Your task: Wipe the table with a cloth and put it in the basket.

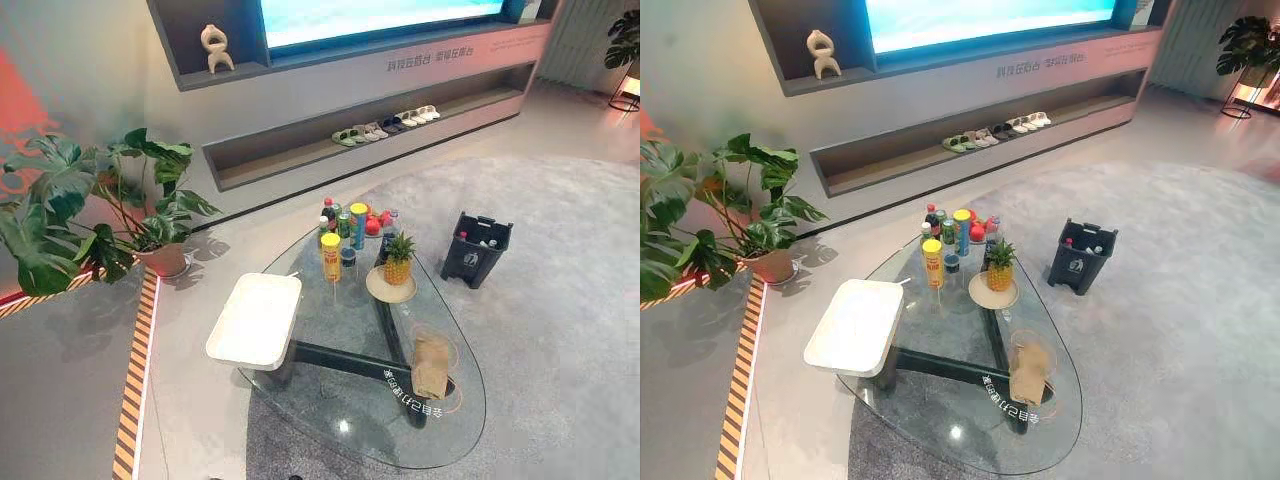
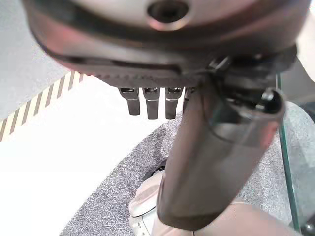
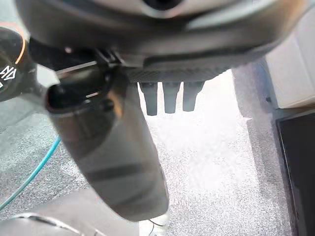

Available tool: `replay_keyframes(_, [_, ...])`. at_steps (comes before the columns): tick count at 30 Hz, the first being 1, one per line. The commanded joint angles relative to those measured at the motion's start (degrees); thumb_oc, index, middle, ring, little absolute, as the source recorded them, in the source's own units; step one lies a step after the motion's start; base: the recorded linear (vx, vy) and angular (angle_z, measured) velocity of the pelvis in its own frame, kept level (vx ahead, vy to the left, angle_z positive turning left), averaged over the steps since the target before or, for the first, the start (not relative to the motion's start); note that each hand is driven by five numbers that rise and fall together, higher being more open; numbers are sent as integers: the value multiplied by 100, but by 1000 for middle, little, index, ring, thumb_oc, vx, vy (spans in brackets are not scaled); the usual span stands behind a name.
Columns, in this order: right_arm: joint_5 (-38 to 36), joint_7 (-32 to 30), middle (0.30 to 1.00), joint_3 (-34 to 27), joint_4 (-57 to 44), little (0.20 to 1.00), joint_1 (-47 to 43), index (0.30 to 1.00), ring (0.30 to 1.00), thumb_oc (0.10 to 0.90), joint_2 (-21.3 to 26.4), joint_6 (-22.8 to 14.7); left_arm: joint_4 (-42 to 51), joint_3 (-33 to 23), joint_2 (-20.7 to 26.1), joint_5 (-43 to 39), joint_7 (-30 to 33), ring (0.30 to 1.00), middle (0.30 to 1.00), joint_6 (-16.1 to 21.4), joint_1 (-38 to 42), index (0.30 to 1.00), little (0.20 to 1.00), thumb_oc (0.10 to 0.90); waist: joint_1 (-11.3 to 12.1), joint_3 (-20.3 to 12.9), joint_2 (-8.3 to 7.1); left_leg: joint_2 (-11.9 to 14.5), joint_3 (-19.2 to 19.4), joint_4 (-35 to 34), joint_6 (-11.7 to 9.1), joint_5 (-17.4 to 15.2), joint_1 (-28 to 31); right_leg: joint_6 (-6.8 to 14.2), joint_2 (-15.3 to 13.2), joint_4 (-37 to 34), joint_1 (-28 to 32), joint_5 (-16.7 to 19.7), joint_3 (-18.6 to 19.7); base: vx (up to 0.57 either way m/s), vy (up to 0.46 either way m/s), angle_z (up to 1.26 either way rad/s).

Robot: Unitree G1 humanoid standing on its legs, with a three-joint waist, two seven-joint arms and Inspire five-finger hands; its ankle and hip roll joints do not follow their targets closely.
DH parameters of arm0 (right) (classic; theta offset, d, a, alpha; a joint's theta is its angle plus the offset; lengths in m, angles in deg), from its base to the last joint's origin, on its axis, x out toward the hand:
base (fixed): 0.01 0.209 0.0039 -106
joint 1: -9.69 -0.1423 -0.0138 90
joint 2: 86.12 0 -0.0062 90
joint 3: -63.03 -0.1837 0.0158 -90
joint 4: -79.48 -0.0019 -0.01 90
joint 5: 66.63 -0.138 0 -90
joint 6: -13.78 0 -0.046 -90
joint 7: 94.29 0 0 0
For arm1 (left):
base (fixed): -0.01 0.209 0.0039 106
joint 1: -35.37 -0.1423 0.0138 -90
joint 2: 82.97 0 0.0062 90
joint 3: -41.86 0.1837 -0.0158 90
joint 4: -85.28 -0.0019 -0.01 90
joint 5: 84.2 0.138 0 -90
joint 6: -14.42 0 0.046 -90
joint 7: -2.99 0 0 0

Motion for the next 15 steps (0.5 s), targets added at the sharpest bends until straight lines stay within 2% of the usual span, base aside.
replay_keyframes(1, [103,-66,900,195,313,900,-504,900,900,800,50,152,-386,-24,134,152,245,900,900,-3,619,900,900,800,64,228,-121,220,315,38,-210,-669,388,279,-277,27,-108,-22,-270,-141,1,-22])
replay_keyframes(15, [119,-72,900,174,293,900,-462,900,900,800,53,153,-385,-83,140,147,270,900,900,-15,589,900,900,800,80,231,-138,207,285,38,-205,-672,379,273,-265,27,-105,-28,-273,0,0,0])
